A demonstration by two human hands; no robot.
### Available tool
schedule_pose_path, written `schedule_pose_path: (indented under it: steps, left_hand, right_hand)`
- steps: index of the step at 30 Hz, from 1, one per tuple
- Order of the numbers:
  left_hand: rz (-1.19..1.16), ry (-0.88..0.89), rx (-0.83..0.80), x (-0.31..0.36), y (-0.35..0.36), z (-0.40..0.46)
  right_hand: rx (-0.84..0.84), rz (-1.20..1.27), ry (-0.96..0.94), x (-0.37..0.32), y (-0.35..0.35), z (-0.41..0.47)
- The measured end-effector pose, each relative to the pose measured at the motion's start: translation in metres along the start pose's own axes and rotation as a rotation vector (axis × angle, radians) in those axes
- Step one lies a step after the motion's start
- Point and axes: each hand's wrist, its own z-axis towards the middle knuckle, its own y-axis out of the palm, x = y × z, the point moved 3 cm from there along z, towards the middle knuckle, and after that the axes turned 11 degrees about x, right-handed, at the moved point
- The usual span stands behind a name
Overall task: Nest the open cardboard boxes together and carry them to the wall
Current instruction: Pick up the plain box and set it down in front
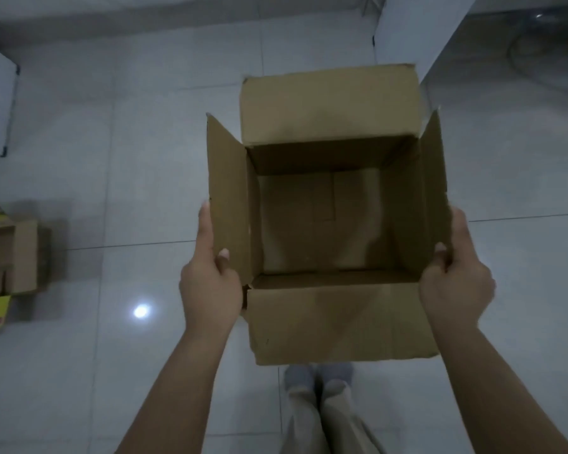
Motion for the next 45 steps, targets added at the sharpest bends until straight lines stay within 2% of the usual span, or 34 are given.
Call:
schedule_pose_path:
  steps: [6,14,18,22,25,30,33,36,38,40,41,43,45]
  left_hand:
    - [0.054,0.031,0.015,-0.004,0.011,-0.022]
    - [0.105,-0.026,-0.105,-0.027,0.032,-0.036]
    - [0.124,-0.03,-0.143,-0.038,0.063,-0.024]
    - [0.119,-0.022,-0.137,-0.06,0.103,-0.012]
    - [0.09,-0.015,-0.121,-0.083,0.138,-0.003]
    - [0.073,-0.004,-0.149,-0.12,0.192,0.01]
    - [0.071,0.003,-0.116,-0.139,0.206,0.011]
    - [0.102,-0.027,-0.171,-0.145,0.208,0.006]
    - [0.322,0.165,-0.152,-0.137,0.203,0.003]
    - [0.576,0.38,-0.08,-0.131,0.198,0.002]
    - [0.656,0.434,-0.062,-0.13,0.195,0.003]
    - [0.705,0.377,-0.112,-0.136,0.192,0.007]
    - [0.725,0.257,-0.226,-0.146,0.192,0.008]
  right_hand:
    - [0.054,0.047,-0.012,0.003,-0.001,-0.02]
    - [-0.06,0.058,0.012,0.033,0.013,-0.05]
    - [-0.175,-0.01,0.052,0.049,0.047,-0.041]
    - [-0.207,-0.034,0.011,0.064,0.094,-0.033]
    - [-0.266,-0.044,0.072,0.083,0.133,-0.025]
    - [-0.37,-0.041,0.0,0.108,0.185,-0.013]
    - [-0.442,-0.072,0.036,0.119,0.204,-0.017]
    - [-0.445,-0.091,0.03,0.123,0.206,-0.028]
    - [-0.432,-0.139,-0.022,0.123,0.201,-0.032]
    - [-0.415,-0.252,-0.164,0.124,0.196,-0.03]
    - [-0.425,-0.362,-0.256,0.124,0.194,-0.028]
    - [-0.46,-0.623,-0.371,0.128,0.193,-0.02]
    - [-0.472,-0.817,-0.359,0.132,0.19,-0.011]
